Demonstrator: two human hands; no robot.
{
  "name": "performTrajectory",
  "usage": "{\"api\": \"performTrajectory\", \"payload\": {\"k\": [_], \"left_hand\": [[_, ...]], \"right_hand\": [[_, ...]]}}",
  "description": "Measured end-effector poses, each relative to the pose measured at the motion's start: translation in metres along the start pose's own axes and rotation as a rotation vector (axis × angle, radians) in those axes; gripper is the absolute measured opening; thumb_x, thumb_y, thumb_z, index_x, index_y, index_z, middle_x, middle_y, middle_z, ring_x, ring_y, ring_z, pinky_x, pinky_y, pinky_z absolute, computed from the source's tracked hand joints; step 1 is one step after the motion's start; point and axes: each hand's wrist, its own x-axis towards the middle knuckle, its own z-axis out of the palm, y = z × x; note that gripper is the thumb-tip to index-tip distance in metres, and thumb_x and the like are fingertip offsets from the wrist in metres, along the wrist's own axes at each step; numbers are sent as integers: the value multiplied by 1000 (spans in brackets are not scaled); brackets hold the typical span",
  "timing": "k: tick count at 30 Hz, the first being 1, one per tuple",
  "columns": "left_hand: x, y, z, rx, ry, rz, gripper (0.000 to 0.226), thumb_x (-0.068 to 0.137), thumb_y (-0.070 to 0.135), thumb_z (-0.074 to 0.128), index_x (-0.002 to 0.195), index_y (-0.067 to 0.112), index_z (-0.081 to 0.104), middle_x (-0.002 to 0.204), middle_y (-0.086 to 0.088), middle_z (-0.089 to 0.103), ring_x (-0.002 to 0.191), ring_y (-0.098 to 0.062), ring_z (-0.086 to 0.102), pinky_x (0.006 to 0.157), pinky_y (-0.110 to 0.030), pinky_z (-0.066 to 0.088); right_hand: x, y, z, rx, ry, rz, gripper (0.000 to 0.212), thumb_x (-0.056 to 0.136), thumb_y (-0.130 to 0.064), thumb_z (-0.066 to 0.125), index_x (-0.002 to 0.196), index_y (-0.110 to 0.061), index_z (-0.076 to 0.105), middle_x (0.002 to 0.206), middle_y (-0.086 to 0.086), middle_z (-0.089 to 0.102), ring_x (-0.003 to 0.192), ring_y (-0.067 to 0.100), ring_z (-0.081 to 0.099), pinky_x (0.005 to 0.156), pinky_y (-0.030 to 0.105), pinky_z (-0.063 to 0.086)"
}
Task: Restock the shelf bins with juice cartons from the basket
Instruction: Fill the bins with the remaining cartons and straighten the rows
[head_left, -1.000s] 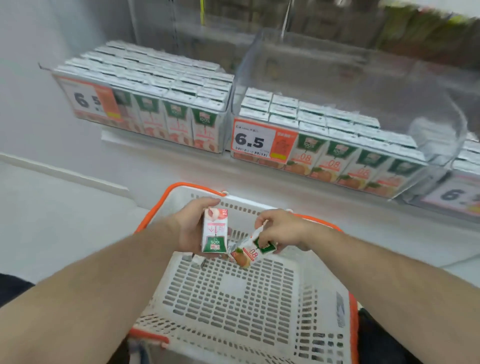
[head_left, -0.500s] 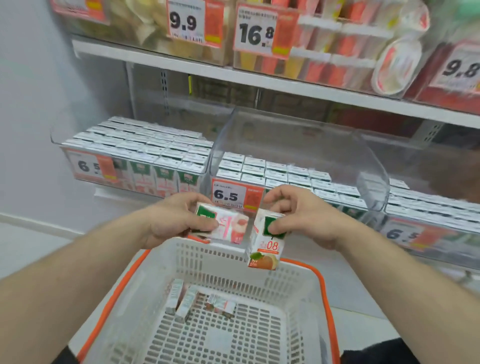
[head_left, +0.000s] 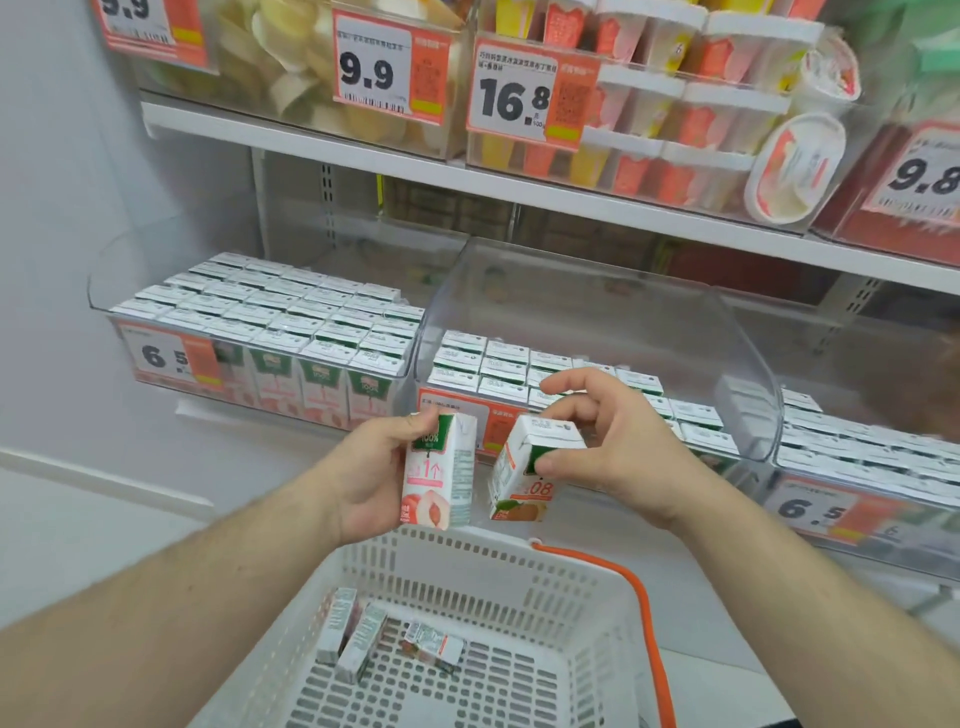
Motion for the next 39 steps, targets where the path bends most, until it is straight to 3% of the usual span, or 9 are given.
{"api": "performTrajectory", "payload": {"k": [3,5,11,16,20,27,32,35,39], "left_hand": [[5,-4,4,158,81,-9,18,72,23,56,77,15,72,70,-6,61,64,-24,55,71,-33,45],[10,-11,6,562,179,104,19,82,18,56,69,9,66,66,-6,56,60,-21,51,65,-30,39],[15,-21,12,1337,11,355,44,71,61,69,110,41,65,93,26,65,94,7,58,90,-24,48],[18,-24,25,1392,180,513,48,66,75,51,103,47,63,93,26,69,89,6,63,79,-32,55],[14,-18,35,1509,320,716,44,76,76,46,106,46,60,85,19,66,82,-4,61,69,-34,52],[5,-13,51,1409,271,813,56,77,63,48,131,49,50,82,17,63,81,-8,57,72,-31,49],[11,-12,48,1461,292,674,74,89,46,57,152,42,19,90,16,61,81,-6,56,80,-37,52],[13,-14,44,1480,296,593,74,90,45,55,152,43,15,93,17,61,76,-6,58,77,-38,52],[15,-14,40,1479,325,561,71,90,44,54,151,45,19,100,18,62,73,-6,55,79,-34,51]], "right_hand": [[-1,3,-1,-83,16,-4,62,56,-13,84,109,-28,56,86,-1,71,80,19,64,80,44,54],[-1,5,-3,-94,47,-5,61,54,-17,84,108,-29,56,86,-2,71,80,22,63,82,49,54],[2,6,-4,-127,94,-10,58,56,-20,82,106,-31,56,89,-9,72,83,20,64,80,55,57],[0,4,1,-100,186,-30,47,56,-27,82,99,-34,64,101,-5,71,95,22,68,84,54,56],[-9,-3,7,-242,310,-67,39,59,-60,71,94,-46,64,100,-18,68,97,10,66,83,40,57],[-5,-26,-17,-301,640,-111,10,74,-33,63,68,-35,71,77,-14,72,81,13,69,76,41,58],[5,-21,-63,-452,809,-84,18,86,-34,57,89,-28,73,91,-9,69,86,9,61,83,28,50],[11,-10,-76,-570,849,-22,43,96,-29,59,134,-11,59,129,0,58,116,10,51,94,13,31],[18,0,-83,-766,845,-59,48,97,-25,59,140,-5,52,140,5,50,127,17,47,95,9,21]]}}
